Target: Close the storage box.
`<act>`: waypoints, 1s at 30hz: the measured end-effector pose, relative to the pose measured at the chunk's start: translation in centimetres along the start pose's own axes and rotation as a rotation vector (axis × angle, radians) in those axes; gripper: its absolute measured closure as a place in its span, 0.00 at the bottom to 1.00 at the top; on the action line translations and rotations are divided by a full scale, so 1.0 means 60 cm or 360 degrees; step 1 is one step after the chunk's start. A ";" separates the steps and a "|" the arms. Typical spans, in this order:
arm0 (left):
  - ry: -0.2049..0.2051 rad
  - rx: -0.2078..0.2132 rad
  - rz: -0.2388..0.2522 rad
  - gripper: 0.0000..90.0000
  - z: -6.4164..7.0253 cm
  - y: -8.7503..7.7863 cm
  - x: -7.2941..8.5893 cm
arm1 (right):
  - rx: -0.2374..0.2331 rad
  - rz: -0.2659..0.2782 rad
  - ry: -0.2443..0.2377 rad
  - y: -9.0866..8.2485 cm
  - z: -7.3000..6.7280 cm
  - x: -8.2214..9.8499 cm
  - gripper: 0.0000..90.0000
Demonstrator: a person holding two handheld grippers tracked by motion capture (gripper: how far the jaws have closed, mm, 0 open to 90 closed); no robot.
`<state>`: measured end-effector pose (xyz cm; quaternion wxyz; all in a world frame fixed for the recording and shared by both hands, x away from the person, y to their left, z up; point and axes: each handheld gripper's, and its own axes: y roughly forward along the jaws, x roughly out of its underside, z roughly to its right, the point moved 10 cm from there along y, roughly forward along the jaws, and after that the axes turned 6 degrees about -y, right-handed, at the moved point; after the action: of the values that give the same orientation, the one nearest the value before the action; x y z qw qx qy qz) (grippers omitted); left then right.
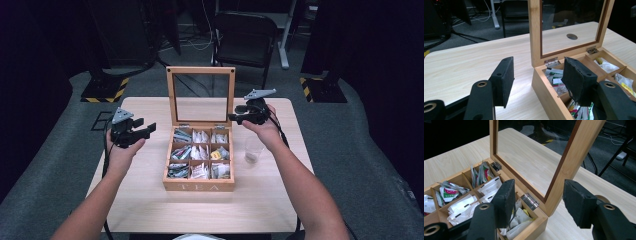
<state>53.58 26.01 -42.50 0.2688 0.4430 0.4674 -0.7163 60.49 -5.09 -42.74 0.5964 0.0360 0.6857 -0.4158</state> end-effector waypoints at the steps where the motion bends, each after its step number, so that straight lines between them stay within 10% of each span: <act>1: 0.0005 0.0000 -0.0006 0.47 0.000 0.000 -0.001 | 0.0000 0.0003 0.0019 0.002 -0.001 0.000 0.48; 30: 0.0014 -0.0076 0.0032 0.47 -0.016 -0.051 0.003 | 0.0009 -0.0010 0.0087 0.068 0.048 0.009 0.50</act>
<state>51.43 28.19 -41.50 0.2844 0.4444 0.4809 -0.7002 64.81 -4.44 -45.17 0.5761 0.0468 0.7006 -0.4184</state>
